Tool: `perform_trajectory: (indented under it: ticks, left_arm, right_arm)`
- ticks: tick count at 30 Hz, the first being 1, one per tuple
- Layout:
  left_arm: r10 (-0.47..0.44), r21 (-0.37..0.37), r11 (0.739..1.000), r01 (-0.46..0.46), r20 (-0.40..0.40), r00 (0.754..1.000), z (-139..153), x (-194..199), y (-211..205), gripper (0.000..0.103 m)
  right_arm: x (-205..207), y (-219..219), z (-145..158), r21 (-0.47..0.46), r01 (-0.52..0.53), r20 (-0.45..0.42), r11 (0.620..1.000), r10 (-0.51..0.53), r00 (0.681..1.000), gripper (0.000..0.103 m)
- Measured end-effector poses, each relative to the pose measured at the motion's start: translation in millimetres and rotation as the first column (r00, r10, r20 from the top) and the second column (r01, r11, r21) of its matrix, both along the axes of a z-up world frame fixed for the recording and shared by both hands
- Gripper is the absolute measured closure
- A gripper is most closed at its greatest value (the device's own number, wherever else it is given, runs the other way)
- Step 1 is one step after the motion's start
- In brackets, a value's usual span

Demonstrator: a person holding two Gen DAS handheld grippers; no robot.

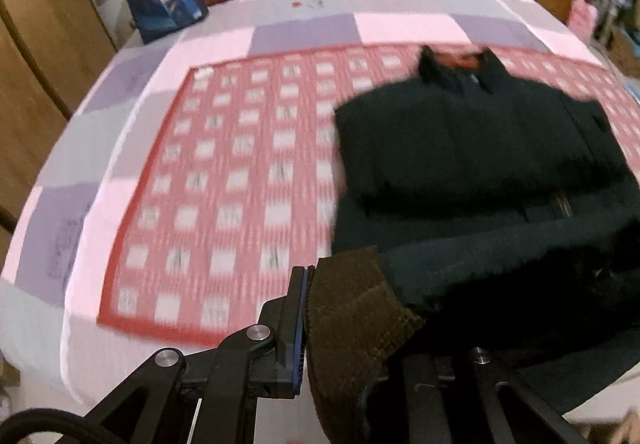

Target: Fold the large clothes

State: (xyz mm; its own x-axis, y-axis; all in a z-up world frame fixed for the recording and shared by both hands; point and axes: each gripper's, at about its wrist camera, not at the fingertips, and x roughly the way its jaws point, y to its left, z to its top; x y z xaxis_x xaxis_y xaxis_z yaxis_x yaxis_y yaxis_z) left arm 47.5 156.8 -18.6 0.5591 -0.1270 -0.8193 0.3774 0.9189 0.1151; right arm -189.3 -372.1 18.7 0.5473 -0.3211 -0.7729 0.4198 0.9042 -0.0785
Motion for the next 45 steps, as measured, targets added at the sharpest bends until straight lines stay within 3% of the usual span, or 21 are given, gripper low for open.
perform_trajectory:
  ticks: [5,9,14,18,28,45]
  left_arm:
    - [0.069,-0.018,0.997,-0.069,0.029,0.997,1,86,-40,0.089]
    - [0.078,0.01,0.997,-0.078,0.014,0.997,-20,165,-77,0.089]
    - [0.089,0.053,0.995,-0.086,-0.066,0.994,-66,243,-118,0.089]
    - [0.08,0.114,0.991,-0.064,-0.136,0.988,-112,284,-140,0.089]
    - [0.062,0.162,0.987,-0.022,-0.243,0.968,-180,326,-160,0.088]
    - [0.06,0.133,0.991,-0.022,-0.284,0.957,-223,345,-168,0.086]
  right_arm:
    - [98,-51,-5,-0.001,-0.055,0.083,0.998,0.055,0.995,0.089]
    - [184,-91,-28,0.016,-0.067,0.088,0.998,0.066,0.994,0.089]
    - [274,-125,-62,0.007,-0.06,0.03,0.998,0.06,0.998,0.089]
    - [335,-147,-112,0.024,-0.016,-0.074,1.0,0.017,0.997,0.089]
    - [386,-162,-191,-0.014,0.026,-0.206,1.0,-0.029,0.978,0.089]
    - [415,-167,-237,-0.037,0.071,-0.281,0.997,-0.078,0.956,0.089]
